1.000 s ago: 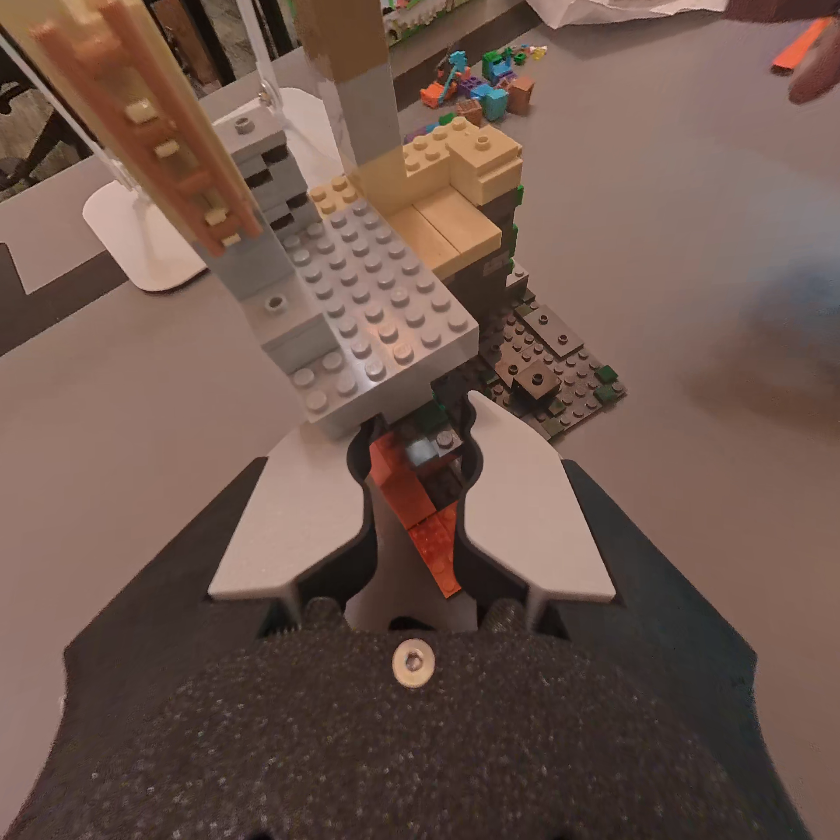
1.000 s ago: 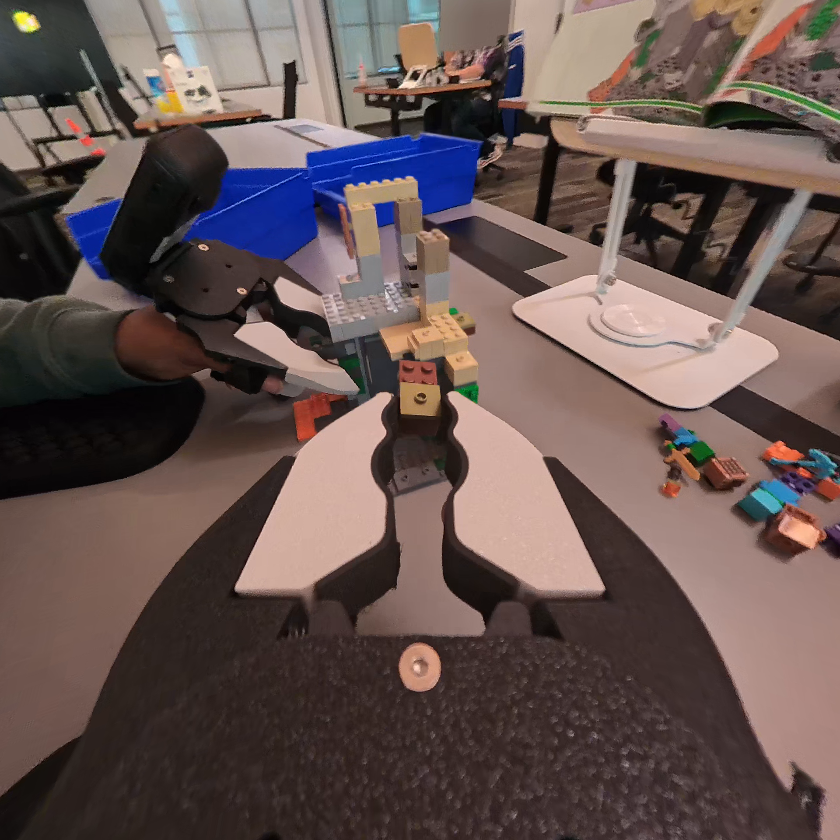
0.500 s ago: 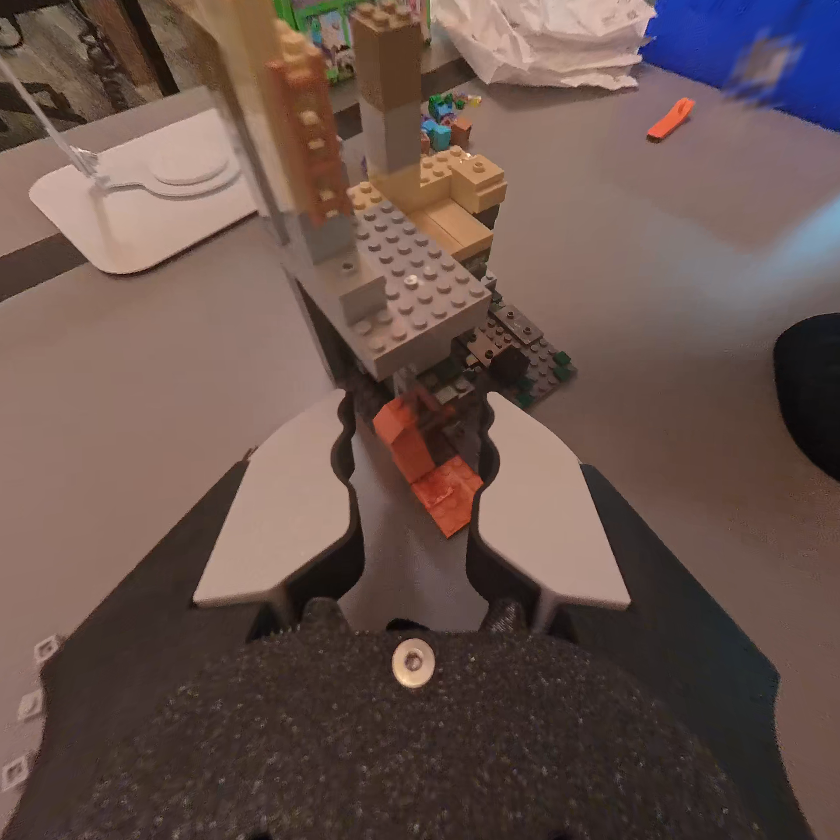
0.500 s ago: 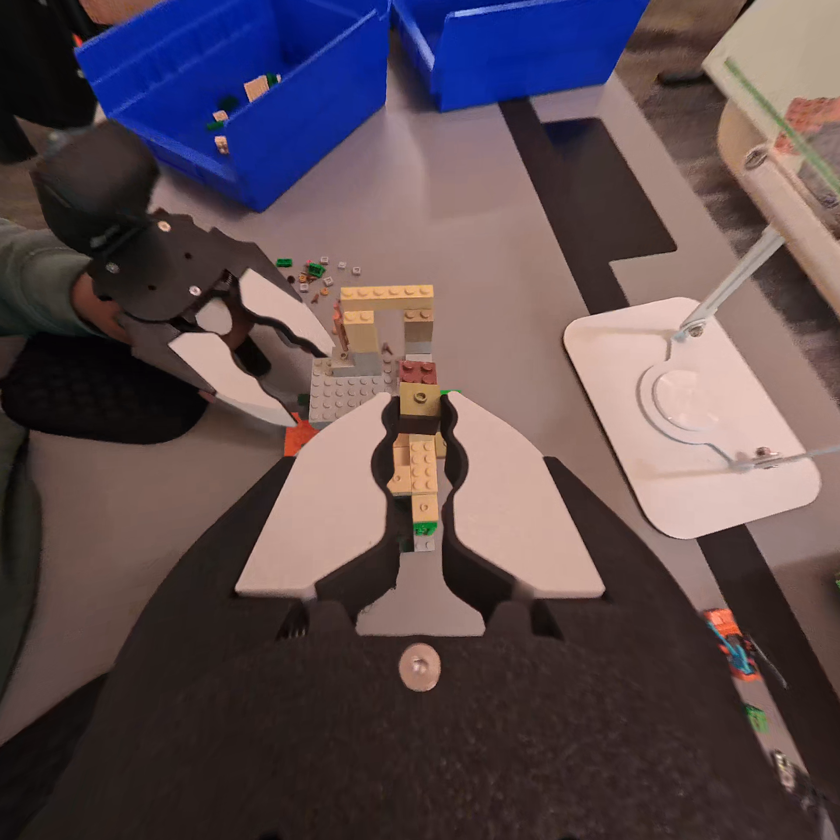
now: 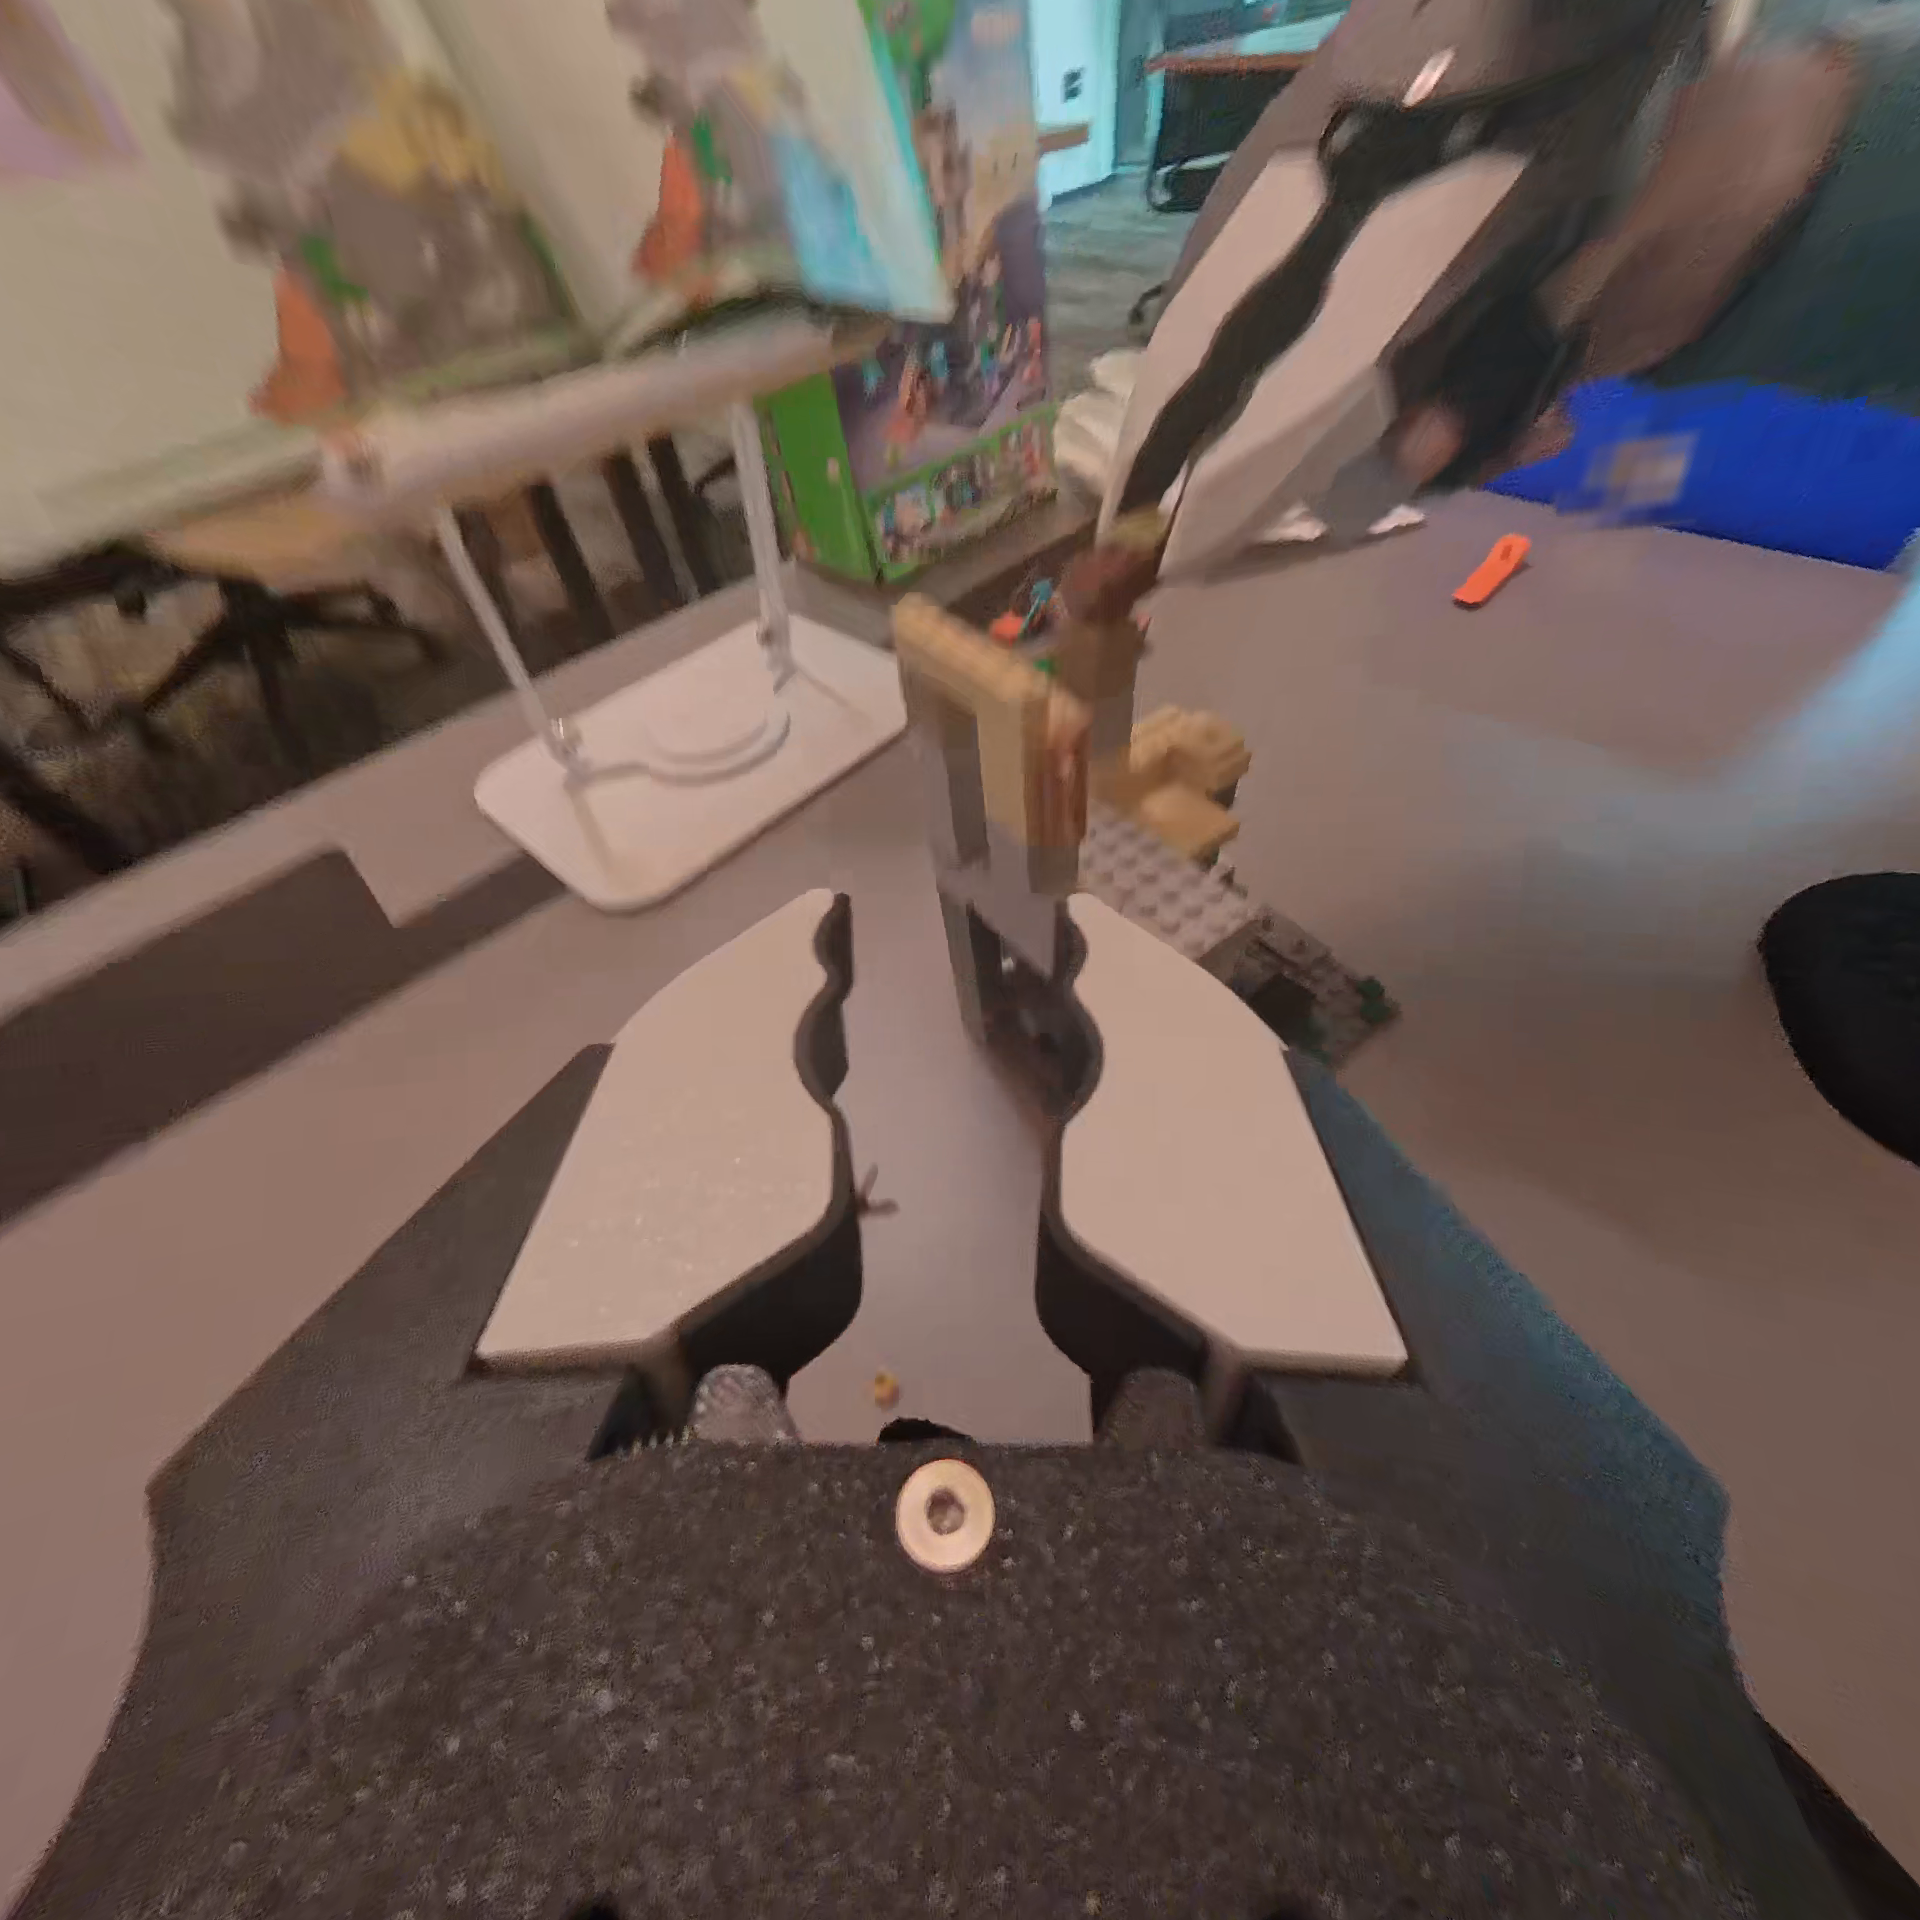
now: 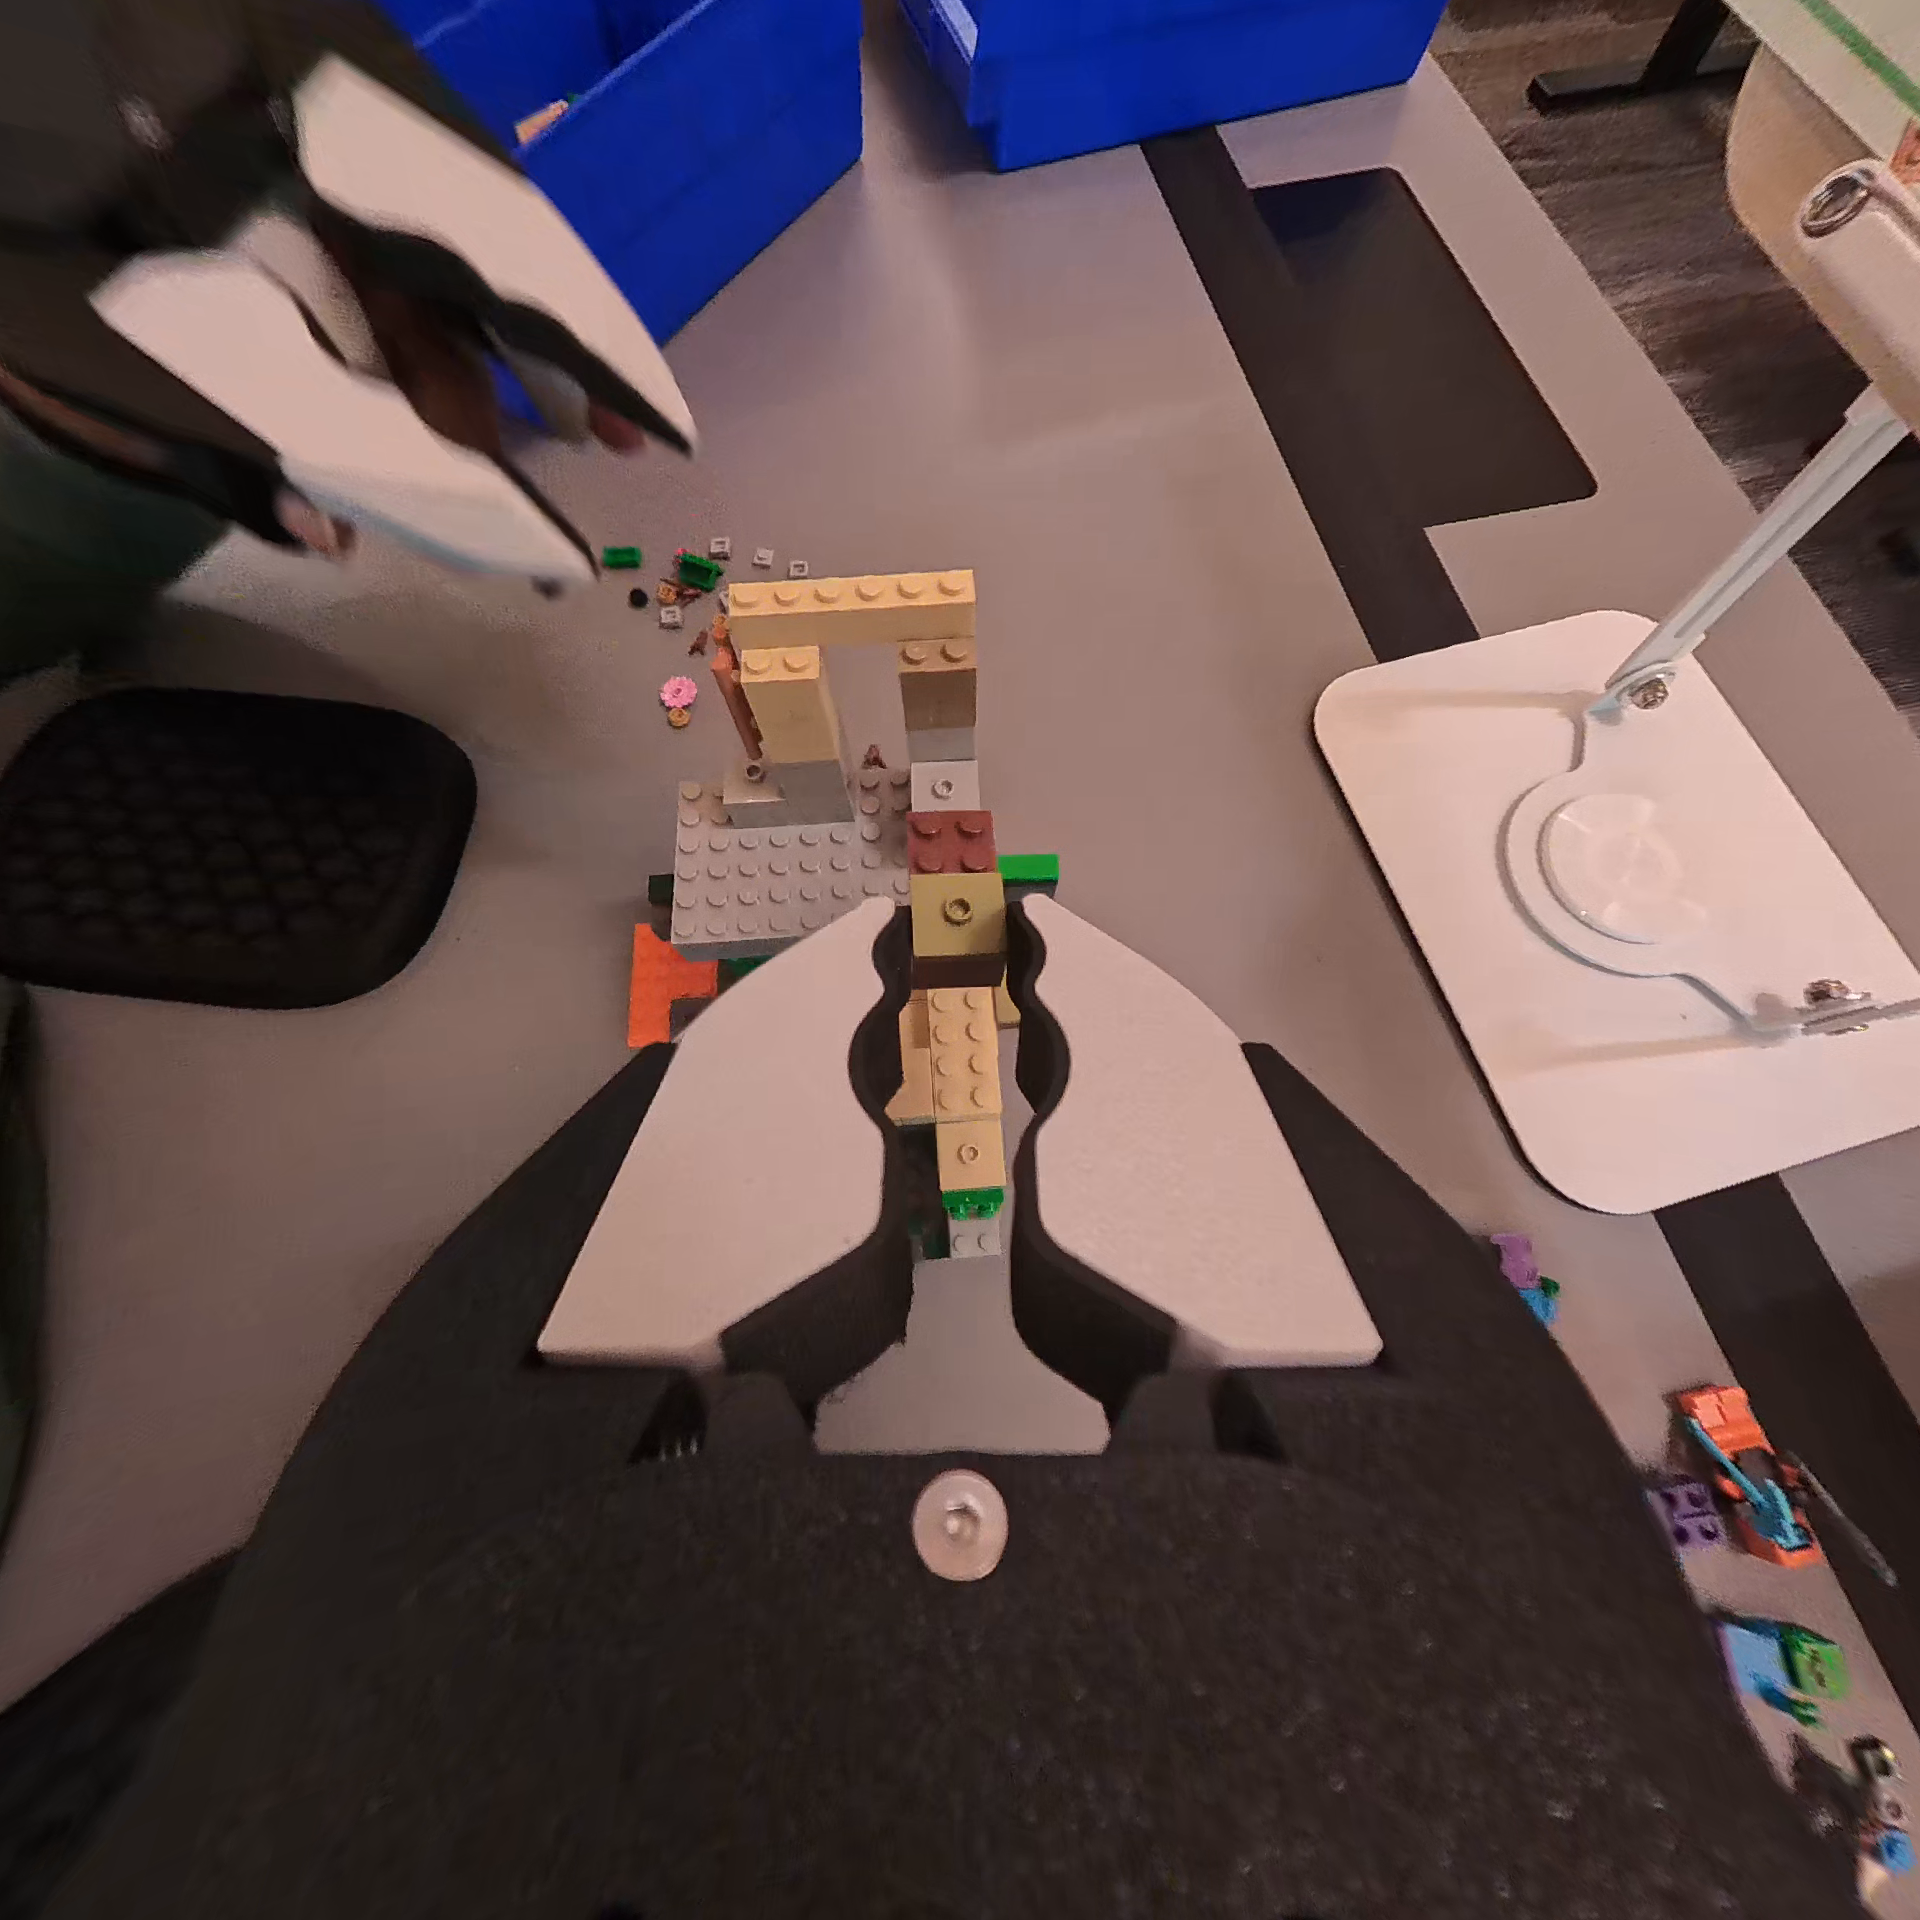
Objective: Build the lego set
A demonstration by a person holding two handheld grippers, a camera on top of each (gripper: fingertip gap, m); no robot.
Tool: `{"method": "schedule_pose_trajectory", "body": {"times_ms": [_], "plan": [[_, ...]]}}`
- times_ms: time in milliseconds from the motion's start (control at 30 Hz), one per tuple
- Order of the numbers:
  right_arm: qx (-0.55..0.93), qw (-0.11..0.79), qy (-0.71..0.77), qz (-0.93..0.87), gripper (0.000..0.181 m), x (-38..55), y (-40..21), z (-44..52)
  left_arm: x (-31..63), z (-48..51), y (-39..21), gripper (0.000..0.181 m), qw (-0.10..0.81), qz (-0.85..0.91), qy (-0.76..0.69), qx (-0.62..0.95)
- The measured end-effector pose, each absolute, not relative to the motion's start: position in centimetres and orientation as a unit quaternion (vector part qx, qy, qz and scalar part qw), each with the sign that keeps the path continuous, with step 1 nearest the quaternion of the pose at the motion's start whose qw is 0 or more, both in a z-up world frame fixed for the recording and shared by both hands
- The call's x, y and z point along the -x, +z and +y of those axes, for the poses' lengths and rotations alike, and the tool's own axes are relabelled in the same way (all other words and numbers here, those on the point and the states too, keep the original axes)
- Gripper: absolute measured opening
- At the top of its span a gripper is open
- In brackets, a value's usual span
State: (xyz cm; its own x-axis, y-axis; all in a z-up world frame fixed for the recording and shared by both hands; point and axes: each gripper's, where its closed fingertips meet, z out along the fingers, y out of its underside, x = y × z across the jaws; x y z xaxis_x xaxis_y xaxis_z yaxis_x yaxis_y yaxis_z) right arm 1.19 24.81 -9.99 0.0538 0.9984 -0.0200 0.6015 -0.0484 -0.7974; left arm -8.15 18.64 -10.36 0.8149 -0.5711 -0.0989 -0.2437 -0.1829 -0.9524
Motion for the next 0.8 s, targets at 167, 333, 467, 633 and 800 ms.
{"method": "schedule_pose_trajectory", "body": {"times_ms": [167, 333, 467, 633, 800], "plan": [[0.650, 0.320, 0.303, -0.619, 0.017, -1.1, -10.1, 24.8, 5.6, 20.6, -3.8, 0.025, 0.554, 0.400, -0.127, 0.719], [0.657, 0.315, 0.297, -0.617, 0.017, -0.8, -10.2, 24.9, 2.2, 22.5, -5.8, 0.019, 0.362, 0.567, -0.120, 0.730], [0.662, 0.313, 0.293, -0.615, 0.017, -0.9, -10.3, 24.9, 1.3, 24.4, -8.4, 0.022, 0.268, 0.622, -0.068, 0.732], [0.658, 0.312, 0.289, -0.622, 0.017, -1.0, -10.4, 24.9, 0.3, 25.0, -9.4, 0.026, 0.218, 0.664, -0.049, 0.714], [0.655, 0.308, 0.299, -0.622, 0.017, -0.9, -10.5, 24.8, 0.0, 25.0, -10.1, 0.030, 0.181, 0.683, -0.040, 0.707]]}}
